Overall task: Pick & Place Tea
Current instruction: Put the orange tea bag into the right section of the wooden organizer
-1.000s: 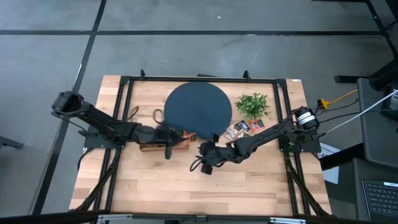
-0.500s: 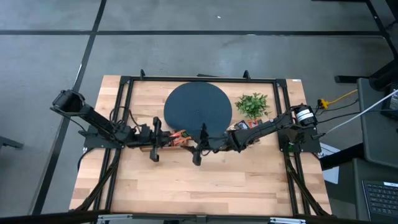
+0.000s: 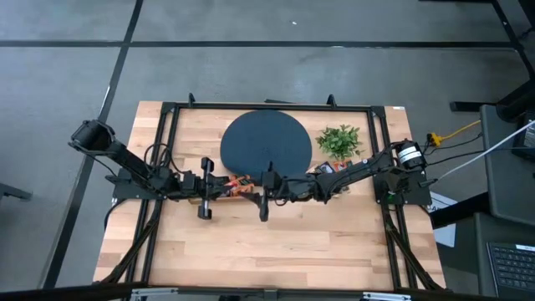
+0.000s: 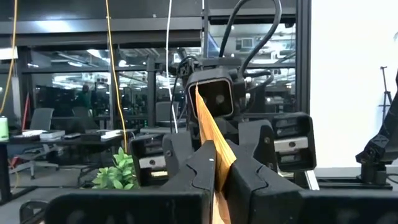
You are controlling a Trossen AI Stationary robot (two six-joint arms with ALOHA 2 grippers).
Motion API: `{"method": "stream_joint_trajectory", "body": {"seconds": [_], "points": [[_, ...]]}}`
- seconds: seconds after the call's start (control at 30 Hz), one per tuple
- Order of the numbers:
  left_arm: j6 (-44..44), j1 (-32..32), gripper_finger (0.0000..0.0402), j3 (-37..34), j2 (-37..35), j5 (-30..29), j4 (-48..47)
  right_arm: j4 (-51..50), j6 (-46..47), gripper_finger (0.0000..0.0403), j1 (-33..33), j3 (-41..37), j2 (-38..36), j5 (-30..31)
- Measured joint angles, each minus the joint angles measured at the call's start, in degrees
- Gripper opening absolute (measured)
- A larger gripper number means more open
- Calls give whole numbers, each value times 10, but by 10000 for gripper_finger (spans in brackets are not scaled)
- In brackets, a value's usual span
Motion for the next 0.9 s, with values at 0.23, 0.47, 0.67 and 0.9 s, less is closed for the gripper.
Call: {"method": "stream_joint_trajectory", "body": {"seconds": [0.23, 0.47, 0.67, 0.9], "points": [[0, 0, 13, 0, 0, 1, 0, 15, -12, 104, 0, 0, 0, 0], [-1, 0, 13, 0, 0, 2, -1, 14, -30, 13, 0, 0, 0, -23], [-32, 0, 17, 0, 0, -1, -20, -14, -25, 10, 0, 0, -1, -23], [-149, 0, 62, 0, 0, -15, -84, -84, 25, 8, 1, 0, 0, -51]]}}
